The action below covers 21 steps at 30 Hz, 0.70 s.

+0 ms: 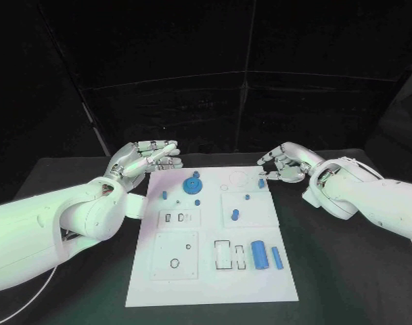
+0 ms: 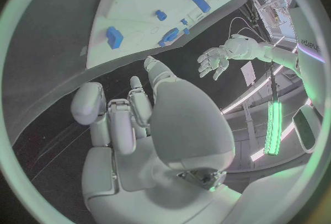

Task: Assemble the parts on the task board

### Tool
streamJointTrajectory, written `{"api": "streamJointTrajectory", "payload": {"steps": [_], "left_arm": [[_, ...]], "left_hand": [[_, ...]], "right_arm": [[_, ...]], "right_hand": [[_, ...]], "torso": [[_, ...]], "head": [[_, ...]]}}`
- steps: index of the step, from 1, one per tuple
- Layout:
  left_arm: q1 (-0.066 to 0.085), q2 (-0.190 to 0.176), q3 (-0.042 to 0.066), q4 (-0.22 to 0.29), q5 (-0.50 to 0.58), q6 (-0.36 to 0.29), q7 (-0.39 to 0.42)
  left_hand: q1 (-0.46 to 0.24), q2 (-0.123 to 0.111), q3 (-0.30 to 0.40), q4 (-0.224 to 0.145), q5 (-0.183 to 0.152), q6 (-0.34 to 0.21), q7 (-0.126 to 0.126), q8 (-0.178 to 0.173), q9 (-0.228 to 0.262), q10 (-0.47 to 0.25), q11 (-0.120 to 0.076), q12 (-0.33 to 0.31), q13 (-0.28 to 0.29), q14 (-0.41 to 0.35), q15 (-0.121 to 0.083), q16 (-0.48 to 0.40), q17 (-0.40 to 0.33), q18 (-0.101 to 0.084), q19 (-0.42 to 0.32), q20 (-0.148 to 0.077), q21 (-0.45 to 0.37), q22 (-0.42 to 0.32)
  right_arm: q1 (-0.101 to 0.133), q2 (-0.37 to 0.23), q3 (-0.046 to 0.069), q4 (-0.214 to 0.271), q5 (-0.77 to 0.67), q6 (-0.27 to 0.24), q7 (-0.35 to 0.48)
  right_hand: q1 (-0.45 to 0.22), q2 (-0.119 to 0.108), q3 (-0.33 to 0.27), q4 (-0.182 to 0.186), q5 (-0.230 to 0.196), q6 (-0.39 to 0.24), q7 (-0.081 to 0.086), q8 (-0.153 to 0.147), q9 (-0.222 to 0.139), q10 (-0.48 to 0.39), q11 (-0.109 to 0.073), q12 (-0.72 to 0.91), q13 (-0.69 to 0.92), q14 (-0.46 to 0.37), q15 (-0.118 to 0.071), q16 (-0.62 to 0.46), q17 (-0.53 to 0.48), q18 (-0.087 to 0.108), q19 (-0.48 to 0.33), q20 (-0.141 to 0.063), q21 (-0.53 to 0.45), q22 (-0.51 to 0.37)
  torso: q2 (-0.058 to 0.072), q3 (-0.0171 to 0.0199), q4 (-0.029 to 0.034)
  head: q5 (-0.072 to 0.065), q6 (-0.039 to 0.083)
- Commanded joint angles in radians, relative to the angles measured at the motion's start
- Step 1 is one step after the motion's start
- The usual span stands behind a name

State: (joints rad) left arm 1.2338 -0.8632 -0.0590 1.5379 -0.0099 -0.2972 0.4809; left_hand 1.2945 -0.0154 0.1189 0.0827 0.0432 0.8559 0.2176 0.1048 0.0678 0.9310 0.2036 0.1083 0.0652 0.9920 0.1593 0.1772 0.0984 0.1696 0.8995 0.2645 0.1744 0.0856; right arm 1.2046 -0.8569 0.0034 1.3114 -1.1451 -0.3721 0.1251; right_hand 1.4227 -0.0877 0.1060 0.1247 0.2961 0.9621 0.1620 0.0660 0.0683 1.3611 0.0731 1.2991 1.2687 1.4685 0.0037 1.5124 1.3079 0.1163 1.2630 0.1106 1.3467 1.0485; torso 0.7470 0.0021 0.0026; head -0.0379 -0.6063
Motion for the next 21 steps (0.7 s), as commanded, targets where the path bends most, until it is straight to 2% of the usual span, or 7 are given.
{"api": "streamJointTrajectory", "payload": {"steps": [1,5,8,12,15,17,21], "left_arm": [[0.001,0.002,0.001,-0.007,-0.004,0.017,-0.002],[0.001,0.004,0.001,-0.016,-0.004,0.018,-0.006],[0.001,0.005,0.0,-0.023,-0.004,0.02,-0.008],[0.001,0.007,0.0,-0.03,-0.004,0.023,-0.008],[0.001,0.008,0.0,-0.034,-0.004,0.024,-0.008],[0.0,0.008,0.0,-0.035,-0.004,0.024,-0.008],[0.0,0.007,0.0,-0.036,-0.004,0.025,-0.007]], "left_hand": [[-0.002,0.011,0.002,-0.005,0.003,0.004,0.044,-0.006,-0.002,0.0,0.004,-0.007,-0.001,-0.004,0.002,-0.004,-0.001,0.009,0.008,0.0,-0.005,-0.001],[-0.002,0.011,0.002,-0.005,0.003,0.004,0.044,-0.006,-0.002,0.0,0.004,-0.007,-0.001,-0.004,0.002,-0.004,-0.001,0.009,0.008,0.0,-0.005,-0.001],[-0.002,0.011,0.002,-0.005,0.003,0.004,0.044,-0.006,-0.002,0.0,0.004,-0.007,-0.001,-0.004,0.002,-0.004,-0.001,0.009,0.008,0.0,-0.005,-0.001],[-0.002,0.011,0.002,-0.005,0.003,0.004,0.044,-0.006,-0.002,0.0,0.004,-0.007,-0.001,-0.004,0.002,-0.004,-0.001,0.009,0.008,0.0,-0.005,-0.001],[-0.002,0.012,0.001,-0.005,0.003,0.004,0.044,-0.006,-0.001,0.0,0.004,-0.007,-0.001,-0.004,0.002,-0.004,-0.002,0.009,0.008,0.0,-0.006,-0.001],[-0.002,0.012,0.001,-0.005,0.003,0.004,0.044,-0.006,-0.001,0.0,0.004,-0.007,-0.001,-0.004,0.002,-0.004,-0.002,0.009,0.008,0.0,-0.006,-0.001],[-0.002,0.012,0.001,-0.005,0.003,0.004,0.044,-0.006,-0.001,0.0,0.004,-0.007,-0.001,-0.004,0.002,-0.004,-0.002,0.009,0.008,0.0,-0.006,-0.001]], "right_arm": [[-0.003,-0.002,0.0,-0.022,0.053,0.025,0.072],[-0.015,-0.004,0.0,-0.052,0.062,0.035,0.08],[-0.022,-0.001,0.0,-0.077,0.066,0.044,0.083],[-0.028,0.008,0.0,-0.102,0.068,0.059,0.083],[-0.034,0.013,0.0,-0.111,0.062,0.077,0.08],[-0.039,0.015,0.0,-0.113,0.059,0.084,0.079],[-0.046,0.02,0.0,-0.117,0.056,0.09,0.077]], "right_hand": [[0.007,-0.006,0.0,-0.007,-0.004,0.006,-0.001,0.001,-0.001,-0.005,0.0,-0.005,-0.002,0.073,-0.005,-0.004,0.133,-0.011,-0.006,-0.002,-0.004,-0.001],[0.004,-0.009,-0.003,-0.009,-0.006,-0.002,0.0,-0.002,-0.002,-0.009,0.001,-0.011,-0.008,0.072,-0.004,-0.006,0.13,-0.01,-0.011,-0.002,-0.007,-0.008],[0.002,-0.013,-0.009,-0.013,-0.01,-0.019,0.003,-0.005,-0.004,-0.018,0.003,-0.022,-0.018,0.071,-0.003,-0.009,0.124,-0.008,-0.017,-0.001,-0.012,-0.018],[0.001,-0.021,-0.022,-0.021,-0.019,-0.058,0.01,-0.007,-0.006,-0.033,0.009,-0.04,-0.036,0.07,0.002,-0.012,0.12,-0.006,-0.026,0.003,-0.019,-0.03],[0.017,-0.025,-0.04,-0.039,-0.122,-0.081,0.015,-0.002,-0.003,-0.04,0.014,-0.047,-0.044,0.069,0.007,-0.013,0.118,-0.005,-0.031,0.008,-0.023,-0.038],[0.022,-0.024,-0.044,-0.045,-0.14,-0.082,0.015,-0.002,-0.002,-0.041,0.015,-0.048,-0.045,0.069,0.008,-0.013,0.118,-0.005,-0.032,0.009,-0.024,-0.038],[0.024,-0.022,-0.047,-0.047,-0.146,-0.08,0.015,0.0,-0.001,-0.04,0.015,-0.046,-0.044,0.069,0.008,-0.013,0.118,-0.005,-0.032,0.01,-0.024,-0.039]], "torso": [[0.001,0.0012,0.0012],[0.0,-0.0028,0.0036],[0.001,-0.0019,0.0021],[0.001,-0.0018,0.0032],[0.0,-0.0042,0.0056],[0.0,-0.0044,0.0048],[0.0,-0.0036,0.0039]], "head": [[-0.012,-0.002],[-0.018,-0.007],[-0.02,-0.009],[-0.023,-0.013],[-0.025,-0.017],[-0.025,-0.018],[-0.023,-0.018]]}}
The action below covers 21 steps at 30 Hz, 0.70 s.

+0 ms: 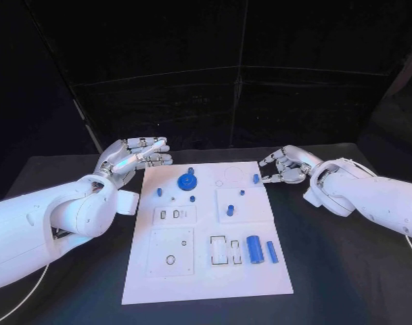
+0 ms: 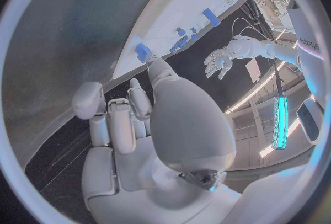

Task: Assemble the parts on the task board

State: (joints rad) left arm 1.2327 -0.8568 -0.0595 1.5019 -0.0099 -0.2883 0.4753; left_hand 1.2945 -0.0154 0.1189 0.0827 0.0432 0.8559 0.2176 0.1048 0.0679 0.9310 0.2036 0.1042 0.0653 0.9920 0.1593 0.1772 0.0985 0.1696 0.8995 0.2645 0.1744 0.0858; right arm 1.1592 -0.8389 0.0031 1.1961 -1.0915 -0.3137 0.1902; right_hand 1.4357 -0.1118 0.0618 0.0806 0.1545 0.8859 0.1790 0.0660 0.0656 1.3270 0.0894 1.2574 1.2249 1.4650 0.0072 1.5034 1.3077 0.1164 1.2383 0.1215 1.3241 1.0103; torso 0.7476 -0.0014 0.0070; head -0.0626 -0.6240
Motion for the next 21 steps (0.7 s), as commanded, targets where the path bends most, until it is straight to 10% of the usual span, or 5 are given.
{"api": "streamJointTrajectory", "payload": {"steps": [1,21], "left_arm": [[0.001,0.001,0.001,0.0,-0.004,0.016,-0.002],[0.001,0.001,0.001,0.0,-0.004,0.017,-0.002]], "left_hand": [[-0.002,0.012,0.001,-0.005,0.003,0.004,0.044,-0.006,-0.002,0.0,0.004,-0.003,-0.001,-0.004,0.002,-0.004,-0.002,0.009,0.008,0.0,-0.006,-0.001],[-0.002,0.012,0.001,-0.006,0.003,0.004,0.044,-0.007,-0.002,0.0,0.004,-0.004,-0.001,-0.004,0.002,-0.005,-0.002,0.009,0.008,0.0,-0.007,-0.002]], "right_arm": [[-0.002,0.003,0.0,-0.003,0.002,0.032,0.012],[-0.008,0.034,0.0,-0.022,0.004,0.024,0.009]], "right_hand": [[0.011,0.004,-0.004,-0.003,-0.005,-0.002,-0.002,0.001,0.002,-0.006,-0.001,-0.004,0.001,0.073,0.005,-0.004,0.118,-0.005,-0.007,-0.001,-0.002,0.0],[-0.015,0.074,-0.019,0.013,0.009,0.047,-0.011,0.016,0.006,0.014,-0.01,0.02,0.022,0.077,-0.002,0.003,0.133,-0.009,0.01,-0.006,0.01,0.021]], "torso": [[0.0,-0.0001,0.0002],[-0.001,0.0,0.0011]], "head": [[0.001,-0.001],[0.004,-0.001]]}}
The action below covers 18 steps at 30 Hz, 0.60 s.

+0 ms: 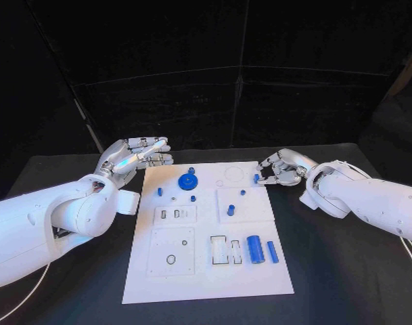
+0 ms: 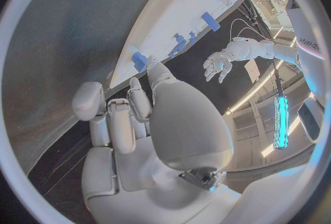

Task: Assemble the parts on the task board

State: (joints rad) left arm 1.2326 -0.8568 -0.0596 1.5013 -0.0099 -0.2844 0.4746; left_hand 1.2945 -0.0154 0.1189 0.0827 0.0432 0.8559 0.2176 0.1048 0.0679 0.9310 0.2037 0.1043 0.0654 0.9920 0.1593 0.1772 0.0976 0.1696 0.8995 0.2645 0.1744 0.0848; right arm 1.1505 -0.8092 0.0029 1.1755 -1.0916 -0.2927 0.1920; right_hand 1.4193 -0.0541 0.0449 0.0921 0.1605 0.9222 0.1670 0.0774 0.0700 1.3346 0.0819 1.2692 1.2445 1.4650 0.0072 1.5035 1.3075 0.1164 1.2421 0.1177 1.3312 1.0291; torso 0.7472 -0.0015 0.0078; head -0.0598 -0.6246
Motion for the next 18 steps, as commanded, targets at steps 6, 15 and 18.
{"api": "streamJointTrajectory", "payload": {"steps": [6,15,18], "left_arm": [[0.001,0.001,0.001,0.001,-0.004,0.013,-0.002],[0.001,0.001,0.001,0.0,-0.004,0.014,-0.004],[0.001,0.0,0.001,0.0,-0.004,0.014,-0.005]], "left_hand": [[-0.002,0.012,0.001,-0.006,0.003,0.004,0.044,-0.007,-0.002,0.0,0.004,-0.004,-0.001,-0.004,0.002,-0.005,-0.001,0.009,0.008,0.0,-0.007,-0.001],[-0.002,0.012,0.001,-0.006,0.003,0.004,0.044,-0.007,-0.002,0.0,0.004,-0.004,-0.001,-0.004,0.002,-0.005,-0.001,0.009,0.008,0.0,-0.007,-0.001],[-0.002,0.012,0.001,-0.006,0.003,0.004,0.044,-0.007,-0.002,0.0,0.004,-0.004,-0.001,-0.004,0.002,-0.005,-0.001,0.009,0.008,0.0,-0.007,-0.001]], "right_arm": [[-0.002,0.014,0.0,-0.005,0.003,0.007,0.006],[-0.006,0.021,0.0,-0.01,-0.009,0.017,0.0],[-0.006,0.021,0.0,-0.012,-0.013,0.02,-0.002]], "right_hand": [[0.015,0.034,0.006,-0.009,-0.018,0.029,-0.003,0.008,0.002,0.013,-0.006,0.015,0.01,0.078,-0.005,0.005,0.136,-0.01,0.01,-0.005,0.007,0.008],[0.032,0.039,0.013,-0.026,-0.028,0.043,-0.005,0.009,0.001,0.017,-0.008,0.02,0.015,0.078,-0.007,0.006,0.138,-0.011,0.013,-0.007,0.009,0.012],[0.033,0.039,0.013,-0.027,-0.028,0.043,-0.005,0.009,0.001,0.017,-0.008,0.02,0.015,0.078,-0.007,0.006,0.138,-0.01,0.013,-0.007,0.009,0.012]], "torso": [[0.0,0.0,0.0001],[0.0,0.0003,-0.0001],[0.0,0.0004,0.0002]], "head": [[0.0,-0.005],[-0.001,-0.005],[-0.001,-0.006]]}}
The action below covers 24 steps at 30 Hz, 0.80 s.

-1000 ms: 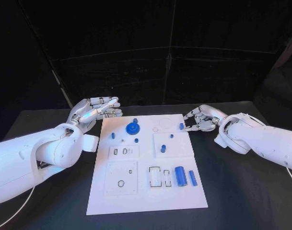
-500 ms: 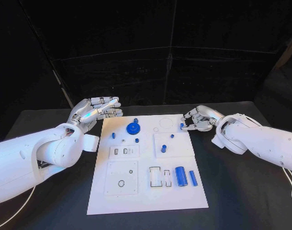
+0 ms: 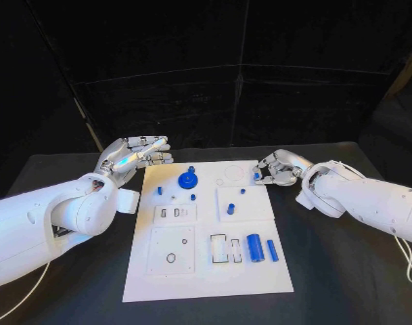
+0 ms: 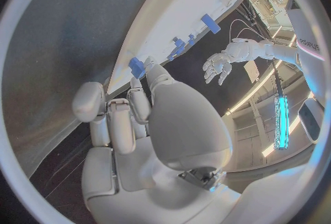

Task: Assemble the parts on the task board

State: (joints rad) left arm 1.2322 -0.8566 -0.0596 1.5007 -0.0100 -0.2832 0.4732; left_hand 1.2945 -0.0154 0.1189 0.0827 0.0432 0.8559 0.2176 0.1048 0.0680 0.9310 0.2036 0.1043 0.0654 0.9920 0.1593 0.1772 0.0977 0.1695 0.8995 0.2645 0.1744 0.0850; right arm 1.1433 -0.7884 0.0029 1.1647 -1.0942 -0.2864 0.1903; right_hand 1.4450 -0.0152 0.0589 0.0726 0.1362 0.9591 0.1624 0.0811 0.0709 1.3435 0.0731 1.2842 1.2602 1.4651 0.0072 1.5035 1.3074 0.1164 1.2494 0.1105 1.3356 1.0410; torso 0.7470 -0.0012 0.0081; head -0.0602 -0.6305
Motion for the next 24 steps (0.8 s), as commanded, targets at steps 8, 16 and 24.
{"api": "streamJointTrajectory", "payload": {"steps": [8,16,24], "left_arm": [[0.001,0.0,0.001,0.001,-0.004,0.014,-0.004],[0.001,0.001,0.001,-0.001,-0.004,0.014,-0.004],[0.001,0.001,0.001,-0.001,-0.004,0.014,-0.005]], "left_hand": [[-0.002,0.012,0.001,-0.006,0.003,0.003,0.044,-0.007,-0.002,0.0,0.004,-0.004,-0.001,-0.004,0.002,-0.005,-0.001,0.009,0.008,0.0,-0.007,-0.001],[-0.001,0.013,0.002,-0.008,0.003,0.003,0.044,-0.007,-0.002,0.0,0.005,-0.005,-0.001,-0.005,0.002,-0.005,-0.001,0.009,0.009,0.001,-0.008,-0.002],[-0.001,0.013,0.002,-0.008,0.003,0.003,0.044,-0.007,-0.002,0.0,0.005,-0.005,-0.001,-0.005,0.002,-0.005,-0.001,0.009,0.009,0.001,-0.008,-0.002]], "right_arm": [[0.001,0.001,0.0,-0.003,-0.016,0.015,-0.003],[0.0,0.006,0.0,-0.007,-0.017,0.013,-0.004],[0.0,0.011,0.0,-0.014,-0.017,0.012,-0.006]], "right_hand": [[0.01,0.002,0.002,-0.013,-0.003,0.02,-0.002,0.01,0.001,0.011,-0.001,0.008,0.003,0.078,-0.008,0.007,0.139,-0.011,0.008,-0.001,0.006,0.003],[0.011,0.011,0.009,-0.02,0.002,0.051,-0.011,0.023,0.003,0.015,-0.008,0.013,0.008,0.079,-0.014,0.008,0.142,-0.012,0.011,-0.005,0.009,0.008],[0.017,0.027,0.026,-0.03,-0.009,0.088,-0.024,0.04,0.006,0.019,-0.019,0.015,0.012,0.079,-0.023,0.008,0.143,-0.012,0.013,-0.013,0.011,0.011]], "torso": [[0.0,0.0008,-0.001],[0.0,0.0013,-0.001],[0.0,0.0011,0.0002]], "head": [[0.001,-0.001],[0.001,-0.002],[0.001,-0.004]]}}
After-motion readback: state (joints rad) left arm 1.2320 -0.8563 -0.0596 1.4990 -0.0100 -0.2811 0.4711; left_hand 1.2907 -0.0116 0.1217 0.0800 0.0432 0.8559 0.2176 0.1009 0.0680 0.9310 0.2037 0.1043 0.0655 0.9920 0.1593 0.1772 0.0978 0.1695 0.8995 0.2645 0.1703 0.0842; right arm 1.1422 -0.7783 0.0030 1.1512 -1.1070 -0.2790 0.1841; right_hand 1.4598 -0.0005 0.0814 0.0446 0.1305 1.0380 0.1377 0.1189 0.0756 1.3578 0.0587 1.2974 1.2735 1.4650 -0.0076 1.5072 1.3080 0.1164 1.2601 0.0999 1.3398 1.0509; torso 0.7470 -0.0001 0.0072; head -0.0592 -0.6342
